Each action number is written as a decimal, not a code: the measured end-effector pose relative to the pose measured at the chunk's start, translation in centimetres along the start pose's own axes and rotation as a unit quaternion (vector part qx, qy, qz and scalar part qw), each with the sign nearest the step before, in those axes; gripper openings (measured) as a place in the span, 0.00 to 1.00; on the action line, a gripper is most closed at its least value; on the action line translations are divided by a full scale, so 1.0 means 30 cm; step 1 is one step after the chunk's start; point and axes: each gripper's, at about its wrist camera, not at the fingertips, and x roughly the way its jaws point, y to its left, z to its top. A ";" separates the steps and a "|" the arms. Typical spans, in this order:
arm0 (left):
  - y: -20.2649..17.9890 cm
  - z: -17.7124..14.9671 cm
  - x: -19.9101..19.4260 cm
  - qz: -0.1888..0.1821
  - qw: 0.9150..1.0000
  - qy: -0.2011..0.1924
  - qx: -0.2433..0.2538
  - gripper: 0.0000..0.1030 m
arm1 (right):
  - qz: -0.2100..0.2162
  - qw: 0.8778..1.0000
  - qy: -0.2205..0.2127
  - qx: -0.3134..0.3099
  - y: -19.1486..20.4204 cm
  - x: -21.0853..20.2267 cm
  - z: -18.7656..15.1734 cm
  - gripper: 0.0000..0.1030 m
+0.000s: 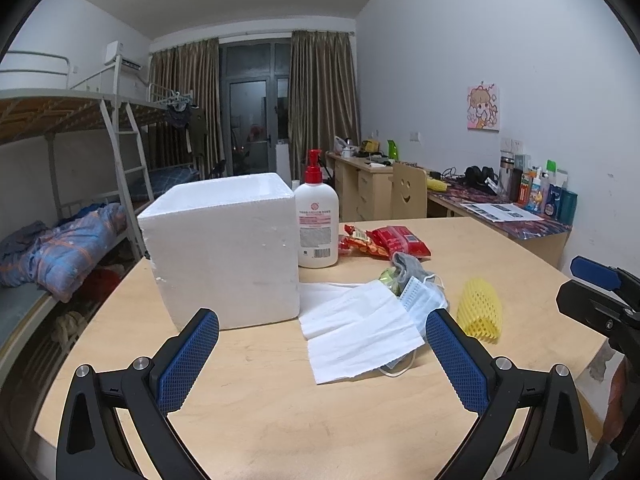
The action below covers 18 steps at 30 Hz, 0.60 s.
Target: Organize soft objects
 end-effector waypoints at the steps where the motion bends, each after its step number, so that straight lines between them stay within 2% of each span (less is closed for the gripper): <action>1: 0.000 0.003 0.007 -0.002 1.000 0.002 0.000 1.00 | 0.000 1.000 0.001 0.000 -0.002 0.001 0.001 1.00; 18: -0.023 0.036 0.144 -0.022 0.999 0.038 0.009 1.00 | -0.004 0.999 0.035 0.009 -0.062 0.115 0.016 1.00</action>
